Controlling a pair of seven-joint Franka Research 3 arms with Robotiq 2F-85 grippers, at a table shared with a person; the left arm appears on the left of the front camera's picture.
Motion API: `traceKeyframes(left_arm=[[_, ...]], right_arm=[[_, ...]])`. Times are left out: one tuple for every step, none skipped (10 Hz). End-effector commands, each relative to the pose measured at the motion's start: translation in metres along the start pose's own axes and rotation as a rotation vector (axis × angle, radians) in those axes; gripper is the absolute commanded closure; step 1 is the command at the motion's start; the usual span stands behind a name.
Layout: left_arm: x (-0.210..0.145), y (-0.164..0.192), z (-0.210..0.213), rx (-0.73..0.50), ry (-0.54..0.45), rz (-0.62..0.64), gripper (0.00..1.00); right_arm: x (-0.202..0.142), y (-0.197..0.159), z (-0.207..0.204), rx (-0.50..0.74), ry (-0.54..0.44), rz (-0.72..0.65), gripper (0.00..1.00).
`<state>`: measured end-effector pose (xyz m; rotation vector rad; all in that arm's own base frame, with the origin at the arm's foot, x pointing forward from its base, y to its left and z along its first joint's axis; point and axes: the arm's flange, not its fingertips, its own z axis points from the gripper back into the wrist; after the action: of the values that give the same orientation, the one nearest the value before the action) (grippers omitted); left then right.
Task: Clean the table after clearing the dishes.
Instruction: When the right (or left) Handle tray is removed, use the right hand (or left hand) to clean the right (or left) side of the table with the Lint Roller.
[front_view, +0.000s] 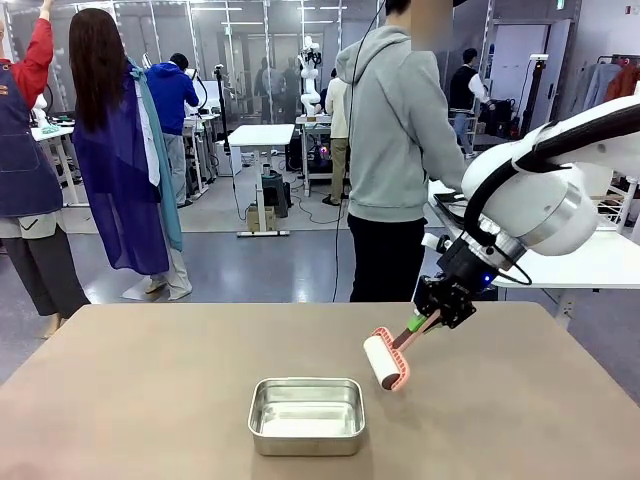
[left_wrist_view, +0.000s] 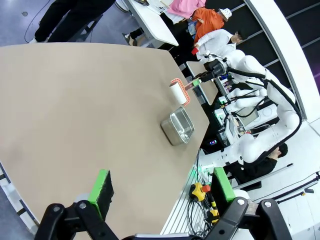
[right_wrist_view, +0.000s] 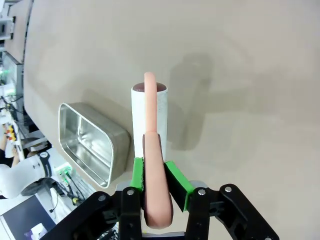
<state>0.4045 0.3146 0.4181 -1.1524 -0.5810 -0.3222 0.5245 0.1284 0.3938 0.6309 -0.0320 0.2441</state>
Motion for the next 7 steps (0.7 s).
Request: traceKeyframes(left_arm=[[-0.001, -0.005, -0.001, 0.02, -0.007, 0.014, 0.0], [-0.001, -0.005, -0.001, 0.02, -0.007, 0.014, 0.0], [-0.001, -0.005, -0.001, 0.02, -0.007, 0.014, 0.0], [-0.001, -0.005, -0.001, 0.02, -0.007, 0.014, 0.0], [-0.001, -0.005, -0.001, 0.02, -0.007, 0.014, 0.0], [-0.001, -0.005, -0.001, 0.02, -0.007, 0.014, 0.0], [-0.001, -0.005, -0.001, 0.02, -0.007, 0.014, 0.0]], right_arm=[[0.006, -0.013, 0.005, 0.065, -0.036, -0.03, 0.77], [0.005, -0.018, -0.002, 0.07, -0.042, -0.032, 0.77], [0.001, -0.024, -0.011, 0.082, -0.053, -0.041, 0.77], [0.0, -0.033, -0.024, 0.083, -0.043, -0.07, 0.77], [-0.001, -0.05, -0.035, 0.097, -0.015, -0.112, 0.77], [-0.004, -0.065, -0.035, 0.077, -0.023, -0.143, 0.77], [-0.008, -0.079, -0.028, 0.064, -0.031, -0.182, 0.77]])
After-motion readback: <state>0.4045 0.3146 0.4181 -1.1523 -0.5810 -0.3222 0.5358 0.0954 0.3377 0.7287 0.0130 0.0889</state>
